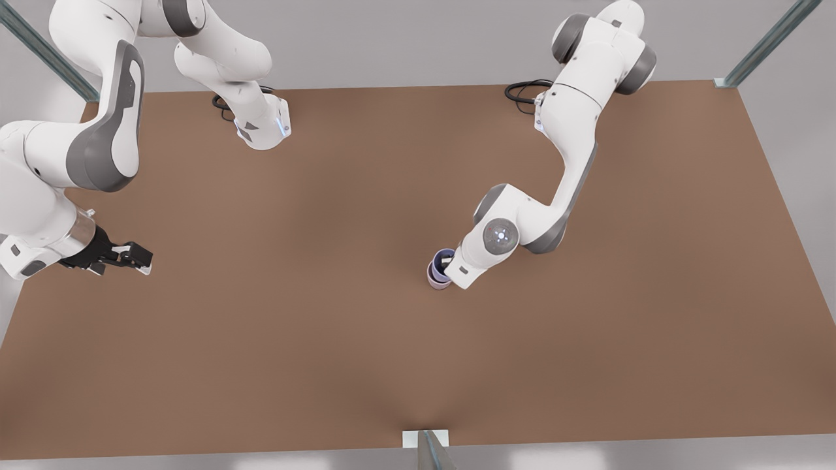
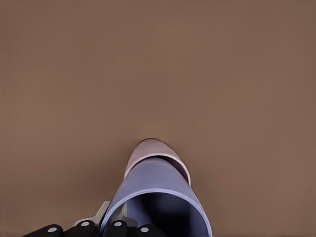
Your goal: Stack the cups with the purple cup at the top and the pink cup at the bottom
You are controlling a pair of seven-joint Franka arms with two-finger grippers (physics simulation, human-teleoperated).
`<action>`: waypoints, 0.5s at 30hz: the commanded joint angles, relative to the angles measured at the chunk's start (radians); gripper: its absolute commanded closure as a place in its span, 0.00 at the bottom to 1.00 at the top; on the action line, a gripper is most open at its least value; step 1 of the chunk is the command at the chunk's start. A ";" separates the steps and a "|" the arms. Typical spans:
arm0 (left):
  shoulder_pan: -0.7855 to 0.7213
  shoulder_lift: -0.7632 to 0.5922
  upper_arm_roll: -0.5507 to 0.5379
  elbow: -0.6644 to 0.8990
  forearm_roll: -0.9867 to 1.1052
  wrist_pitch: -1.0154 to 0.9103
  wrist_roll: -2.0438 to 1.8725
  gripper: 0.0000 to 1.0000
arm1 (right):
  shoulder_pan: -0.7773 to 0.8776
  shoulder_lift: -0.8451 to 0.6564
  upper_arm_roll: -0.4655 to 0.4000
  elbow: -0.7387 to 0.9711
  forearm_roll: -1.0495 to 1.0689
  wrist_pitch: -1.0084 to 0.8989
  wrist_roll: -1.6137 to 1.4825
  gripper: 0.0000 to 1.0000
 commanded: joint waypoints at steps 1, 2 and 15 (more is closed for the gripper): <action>0.000 0.000 0.000 0.000 -0.002 0.010 -0.047 0.70 | 0.000 -0.002 0.000 0.001 0.001 0.002 -0.007 0.00; 0.000 0.000 0.000 0.000 -0.002 0.010 -0.047 0.70 | 0.000 -0.002 0.000 0.001 0.001 0.001 -0.007 0.00; 0.002 -0.029 0.003 0.008 0.009 -0.004 -0.039 0.00 | 0.000 0.000 0.000 0.001 0.001 0.008 -0.007 0.00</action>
